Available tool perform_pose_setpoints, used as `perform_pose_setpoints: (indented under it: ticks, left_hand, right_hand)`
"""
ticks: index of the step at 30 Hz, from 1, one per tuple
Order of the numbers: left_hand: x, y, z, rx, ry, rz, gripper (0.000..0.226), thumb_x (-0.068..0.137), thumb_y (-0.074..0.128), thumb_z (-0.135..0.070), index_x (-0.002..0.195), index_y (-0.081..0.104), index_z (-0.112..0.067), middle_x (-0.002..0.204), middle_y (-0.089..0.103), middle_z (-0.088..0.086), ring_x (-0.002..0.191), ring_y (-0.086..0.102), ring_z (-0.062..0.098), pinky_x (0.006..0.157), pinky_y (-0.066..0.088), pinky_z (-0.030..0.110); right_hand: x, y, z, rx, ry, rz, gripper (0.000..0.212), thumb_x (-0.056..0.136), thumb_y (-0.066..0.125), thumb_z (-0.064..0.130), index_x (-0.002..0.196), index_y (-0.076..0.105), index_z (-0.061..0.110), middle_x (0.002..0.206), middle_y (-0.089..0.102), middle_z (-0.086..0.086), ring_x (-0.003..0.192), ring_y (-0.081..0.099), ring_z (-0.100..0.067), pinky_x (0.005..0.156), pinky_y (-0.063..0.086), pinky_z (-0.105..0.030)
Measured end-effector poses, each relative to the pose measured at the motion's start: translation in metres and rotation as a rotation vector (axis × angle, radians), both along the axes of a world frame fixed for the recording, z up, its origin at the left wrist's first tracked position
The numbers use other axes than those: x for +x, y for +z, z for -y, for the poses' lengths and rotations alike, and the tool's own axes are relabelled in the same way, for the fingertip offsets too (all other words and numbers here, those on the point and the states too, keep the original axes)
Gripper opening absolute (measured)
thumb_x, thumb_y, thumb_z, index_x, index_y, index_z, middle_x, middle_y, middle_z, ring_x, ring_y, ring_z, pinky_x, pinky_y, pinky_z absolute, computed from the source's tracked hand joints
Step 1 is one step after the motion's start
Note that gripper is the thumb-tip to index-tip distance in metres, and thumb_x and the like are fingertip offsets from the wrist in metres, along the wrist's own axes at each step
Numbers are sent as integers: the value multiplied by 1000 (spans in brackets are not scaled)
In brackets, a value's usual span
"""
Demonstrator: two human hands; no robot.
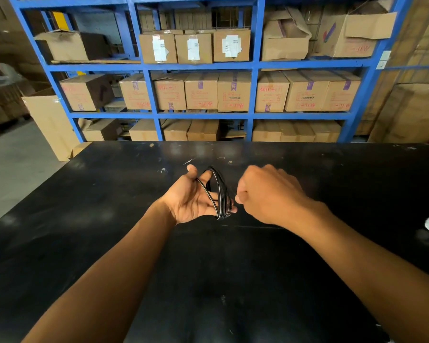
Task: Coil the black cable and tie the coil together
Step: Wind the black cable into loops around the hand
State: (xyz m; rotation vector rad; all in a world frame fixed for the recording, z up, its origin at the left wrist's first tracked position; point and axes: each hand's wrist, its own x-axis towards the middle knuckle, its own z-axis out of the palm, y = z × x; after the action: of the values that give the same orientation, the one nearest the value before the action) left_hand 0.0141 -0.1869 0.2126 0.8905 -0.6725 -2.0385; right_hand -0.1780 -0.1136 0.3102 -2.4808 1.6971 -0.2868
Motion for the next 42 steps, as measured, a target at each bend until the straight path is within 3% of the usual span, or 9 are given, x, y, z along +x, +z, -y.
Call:
perform_pose_setpoints:
  ticks: [5,9,12,17,20,24,31,37,42]
  left_hand:
    - [-3,5,4,-31,41,-22,69,93,17,-72,134,48,-27,124,56,43,119,51,60,92,40,73]
    - [-9,7,5,-45,42,-50,73,93,14,-72,150,31,-31,119,56,48,103,60,62,84,45,71]
    - [-11,10,5,-58,47,-69,72,94,13,-71,152,26,-33,120,52,51,105,58,64,88,44,72]
    - [-14,12,5,-71,44,-88,74,93,13,-71,151,31,-29,124,48,52,115,49,67,93,41,71]
    - [-16,13,2,-82,33,-114,78,93,11,-71,151,32,-24,124,51,49,116,50,65,93,42,71]
    - [-17,14,-4,-108,-4,-144,75,94,9,-70,153,26,-28,122,57,43,111,58,59,93,43,69]
    - [-16,16,-13,-131,-39,-191,71,96,12,-66,131,55,-22,105,69,35,98,68,51,86,48,67]
    - [-10,11,-15,-134,-124,-207,68,95,18,-65,143,46,-25,98,72,29,96,71,46,84,53,63]
    - [-7,4,-12,-118,-209,-289,67,94,22,-65,150,33,-28,103,70,32,103,68,48,95,46,64]
  right_hand:
    - [-3,-37,2,93,-113,160,9,87,63,22,90,72,22,87,72,1,80,69,-21,73,58,-37]
    - [-6,-62,0,126,-161,372,11,89,65,27,87,76,25,84,75,4,81,71,-17,76,59,-37]
    - [-3,-78,-4,218,-204,610,12,90,66,23,84,77,22,76,75,5,69,70,-10,71,60,-33]
    - [-1,-90,-13,522,-334,1081,11,89,69,16,84,76,21,77,76,-2,64,66,-7,61,56,-23]
    - [-1,-96,-14,785,-430,1313,10,84,76,18,93,77,14,78,74,-5,66,65,-12,62,58,-27]
    - [-3,-103,-10,1097,-448,1594,14,87,69,4,99,75,4,78,68,-8,70,60,-14,66,57,-30]
    - [-5,-103,-5,1192,-463,1762,20,90,55,-11,101,68,-1,88,67,-16,78,62,-20,76,56,-35]
    - [-4,-95,-1,1167,-498,1823,19,88,55,-14,90,69,-1,87,68,-17,83,63,-22,77,54,-36]
    - [-3,-88,-1,1160,-512,1839,20,90,53,-13,90,70,-3,88,69,-16,86,62,-22,82,54,-37]
